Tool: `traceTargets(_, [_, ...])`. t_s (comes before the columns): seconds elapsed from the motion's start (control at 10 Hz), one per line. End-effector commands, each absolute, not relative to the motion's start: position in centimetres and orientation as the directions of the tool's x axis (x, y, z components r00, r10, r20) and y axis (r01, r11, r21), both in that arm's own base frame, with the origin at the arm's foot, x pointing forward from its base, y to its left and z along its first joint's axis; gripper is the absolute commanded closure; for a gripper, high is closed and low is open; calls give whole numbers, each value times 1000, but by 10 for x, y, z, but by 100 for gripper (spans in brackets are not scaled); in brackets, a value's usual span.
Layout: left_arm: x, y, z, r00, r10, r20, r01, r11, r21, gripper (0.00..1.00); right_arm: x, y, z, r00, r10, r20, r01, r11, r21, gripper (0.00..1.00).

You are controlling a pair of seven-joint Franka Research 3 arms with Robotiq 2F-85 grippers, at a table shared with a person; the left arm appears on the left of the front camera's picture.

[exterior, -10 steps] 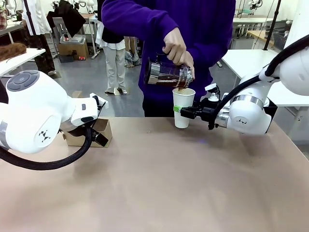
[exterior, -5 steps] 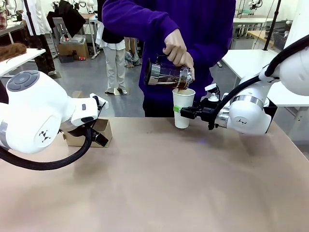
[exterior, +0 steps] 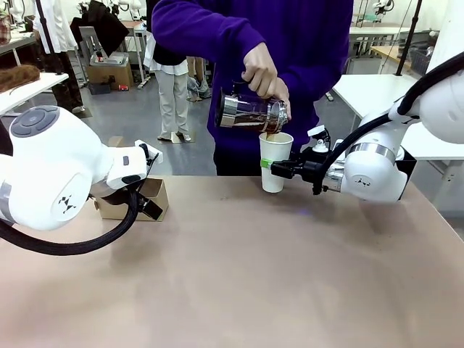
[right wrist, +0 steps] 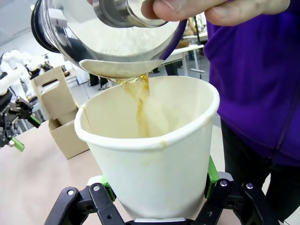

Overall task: Pour a drink into a cup and package it in a carrier.
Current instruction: When a person places the Paper Cup Lid on the 600 ml Paper Cup , lift the 600 ml Paper Cup.

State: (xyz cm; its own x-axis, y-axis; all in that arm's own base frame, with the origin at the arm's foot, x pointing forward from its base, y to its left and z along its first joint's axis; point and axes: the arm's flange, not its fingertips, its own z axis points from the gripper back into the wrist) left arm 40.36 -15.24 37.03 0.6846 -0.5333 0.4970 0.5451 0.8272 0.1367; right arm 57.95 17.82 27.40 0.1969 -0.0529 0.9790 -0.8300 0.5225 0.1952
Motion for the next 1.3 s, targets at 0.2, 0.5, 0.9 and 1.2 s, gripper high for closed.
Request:
traceTargets(0.2, [403,-152,371,685,-532,498,545,827,135,0,580,180,276,197,-57,979,-828,525,197,19])
traceTargets(0.5, [403,-152,371,685,-532,498,545,827,135,0,580,180,276,197,-57,979,-828,525,197,19])
traceTargets(0.9, [403,-152,371,685,-532,498,545,827,135,0,580,180,276,197,-57,979,-828,525,197,19])
traceTargets(1.2, [403,-152,371,685,-532,498,545,827,135,0,580,180,276,197,-57,979,-828,525,197,19])
